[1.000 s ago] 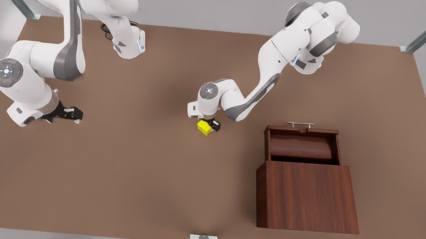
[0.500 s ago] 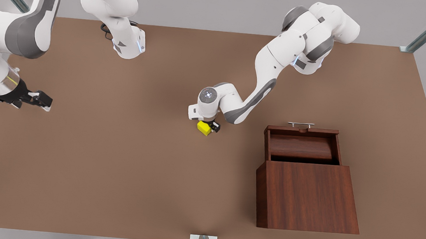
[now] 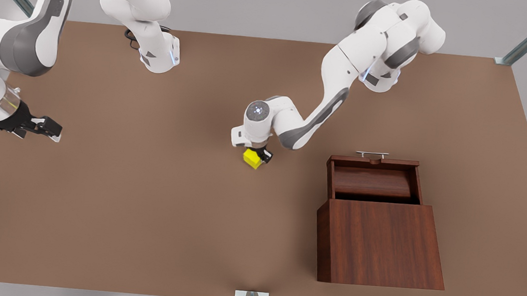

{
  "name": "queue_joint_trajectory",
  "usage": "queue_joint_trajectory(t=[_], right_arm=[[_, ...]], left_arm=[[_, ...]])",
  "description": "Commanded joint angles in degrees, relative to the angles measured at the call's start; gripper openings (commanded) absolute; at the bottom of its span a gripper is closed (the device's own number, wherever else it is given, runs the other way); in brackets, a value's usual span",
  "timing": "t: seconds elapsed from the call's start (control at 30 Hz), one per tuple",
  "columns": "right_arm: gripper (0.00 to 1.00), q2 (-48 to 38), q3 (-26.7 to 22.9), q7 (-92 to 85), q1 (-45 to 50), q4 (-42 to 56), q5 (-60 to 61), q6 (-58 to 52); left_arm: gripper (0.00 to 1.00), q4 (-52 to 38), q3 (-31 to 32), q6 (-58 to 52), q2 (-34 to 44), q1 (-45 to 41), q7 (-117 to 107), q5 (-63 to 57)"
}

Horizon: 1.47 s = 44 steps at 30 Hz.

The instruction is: Open the drawer with left arm, place the square in the middle with right arm, and place the square in the drawer with left arm

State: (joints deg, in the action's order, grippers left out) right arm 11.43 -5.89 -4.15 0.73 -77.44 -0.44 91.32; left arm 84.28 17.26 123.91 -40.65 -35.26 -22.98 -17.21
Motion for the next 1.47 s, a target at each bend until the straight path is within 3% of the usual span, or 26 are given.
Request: queue_joint_trajectory(t=[0.0, 0.1, 0.23, 0.5, 0.7, 0.73, 0.97, 1.13, 1.17, 1.2, 1.27, 1.43], right_arm=[[1.00, 0.0, -0.1, 0.0, 0.0, 0.0, 0.0, 0.1], [1.00, 0.0, -0.1, 0.0, 0.0, 0.0, 0.0, 0.2], [1.00, 0.0, 0.0, 0.1, 0.0, 0.0, 0.0, 0.3], [1.00, -0.1, -0.1, 0.2, -0.1, 0.0, 1.5, 0.3], [1.00, 0.0, -0.1, 0.3, -0.2, 0.0, 1.4, 0.3], [1.00, -0.1, -0.1, 0.3, -0.2, 0.0, 1.3, 0.3], [1.00, 0.0, -0.1, 0.3, -0.2, 0.0, 1.4, 0.3], [1.00, 0.0, -0.3, 0.3, -0.4, 0.4, 1.4, 0.3], [1.00, -0.1, -0.4, 0.3, -0.5, 0.4, 1.4, 0.3], [1.00, -0.1, -0.4, 0.2, -0.5, 0.4, 1.3, 0.3], [1.00, -0.3, -0.5, 0.2, -1.1, 0.4, 1.3, 0.3], [1.00, -0.5, -0.4, -0.1, -1.1, 1.1, 1.3, 0.0]], left_arm=[[0.70, 0.0, -0.1, -1.8, 1.5, 0.1, 0.4, 4.4], [0.70, 0.1, -1.4, -9.7, 8.6, 2.3, 6.0, 10.0], [0.70, 0.8, -15.0, -23.9, 17.9, 2.4, 29.7, 19.0], [0.70, 4.0, -35.9, -26.4, 19.6, 2.3, 64.8, 20.9], [0.70, 7.9, -40.4, -26.4, 18.6, 2.5, 71.2, 21.0], [1.00, 7.9, -40.5, -26.6, 18.4, 2.5, 71.8, 21.0], [1.00, 7.0, -40.6, -30.1, 18.3, 2.3, 66.8, 21.0], [1.00, -9.0, -40.6, -36.5, 19.2, 2.6, 27.9, 20.7], [1.00, -9.7, -36.3, -36.6, 21.0, 8.1, 23.4, 21.0], [1.00, -10.8, -23.7, -36.1, 23.2, 17.7, 18.9, 18.8], [1.00, -10.1, -14.3, -34.8, 26.8, 24.3, 17.5, 13.5], [1.00, -2.2, -11.5, -30.0, 32.5, 26.8, 17.5, 12.1]])
